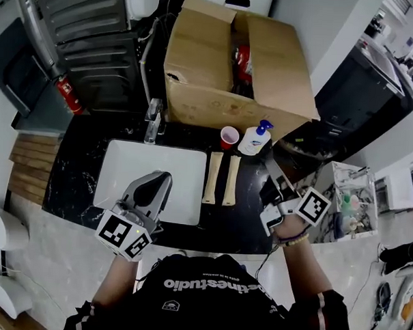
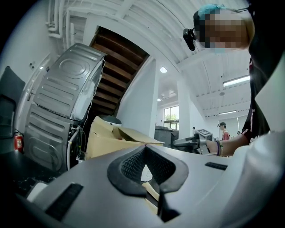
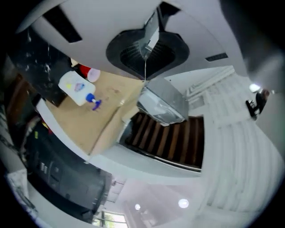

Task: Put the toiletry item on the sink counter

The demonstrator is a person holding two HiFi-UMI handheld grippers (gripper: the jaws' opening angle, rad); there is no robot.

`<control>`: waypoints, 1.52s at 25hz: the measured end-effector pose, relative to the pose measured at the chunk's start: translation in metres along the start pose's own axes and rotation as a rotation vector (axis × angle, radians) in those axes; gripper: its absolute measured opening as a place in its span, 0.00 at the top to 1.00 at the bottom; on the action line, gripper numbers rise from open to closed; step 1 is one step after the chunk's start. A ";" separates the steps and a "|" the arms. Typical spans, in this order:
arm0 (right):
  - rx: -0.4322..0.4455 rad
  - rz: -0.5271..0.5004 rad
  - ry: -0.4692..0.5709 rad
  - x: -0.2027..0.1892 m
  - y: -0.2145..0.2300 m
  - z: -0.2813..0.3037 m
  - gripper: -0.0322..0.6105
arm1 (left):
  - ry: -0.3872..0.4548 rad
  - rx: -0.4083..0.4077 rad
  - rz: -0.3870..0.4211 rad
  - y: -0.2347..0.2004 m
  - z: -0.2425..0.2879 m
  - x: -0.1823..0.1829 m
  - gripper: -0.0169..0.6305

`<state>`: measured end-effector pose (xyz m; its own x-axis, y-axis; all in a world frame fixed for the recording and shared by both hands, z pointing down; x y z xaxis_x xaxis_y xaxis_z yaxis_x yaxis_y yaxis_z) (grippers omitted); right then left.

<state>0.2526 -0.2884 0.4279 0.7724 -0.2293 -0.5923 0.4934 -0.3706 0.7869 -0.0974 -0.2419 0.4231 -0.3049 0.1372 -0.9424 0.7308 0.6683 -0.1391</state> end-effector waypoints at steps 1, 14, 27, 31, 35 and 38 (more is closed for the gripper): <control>0.072 -0.109 -0.008 0.002 -0.015 -0.006 0.89 | 0.004 -0.017 0.011 0.001 0.007 0.005 0.95; 0.271 -0.741 -0.081 -0.010 -0.087 -0.071 0.89 | -0.005 -0.268 0.065 0.038 0.062 0.016 0.95; 0.245 -0.798 -0.078 -0.017 -0.089 -0.074 0.89 | -0.003 -0.257 0.013 0.035 0.050 0.004 0.95; 0.261 -0.806 -0.082 -0.016 -0.091 -0.070 0.89 | 0.006 -0.236 -0.015 0.030 0.047 0.005 0.95; 0.263 -0.805 -0.078 -0.015 -0.093 -0.069 0.89 | 0.006 -0.231 -0.014 0.030 0.046 0.004 0.95; 0.276 -0.821 -0.077 -0.014 -0.097 -0.067 0.89 | -0.003 -0.233 0.005 0.032 0.047 0.003 0.95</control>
<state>0.2208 -0.1890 0.3712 0.1808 0.1494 -0.9721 0.7600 -0.6486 0.0417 -0.0465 -0.2547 0.4015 -0.2995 0.1391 -0.9439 0.5715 0.8183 -0.0607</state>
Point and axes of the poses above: the fingertips, and each gripper's own axes: z forward along the fingers, y to its right, x out of its top, the point moved 8 cm from there along -z, backward along the fingers, and after that the axes turned 13 degrees about y, right-handed, at the moved point
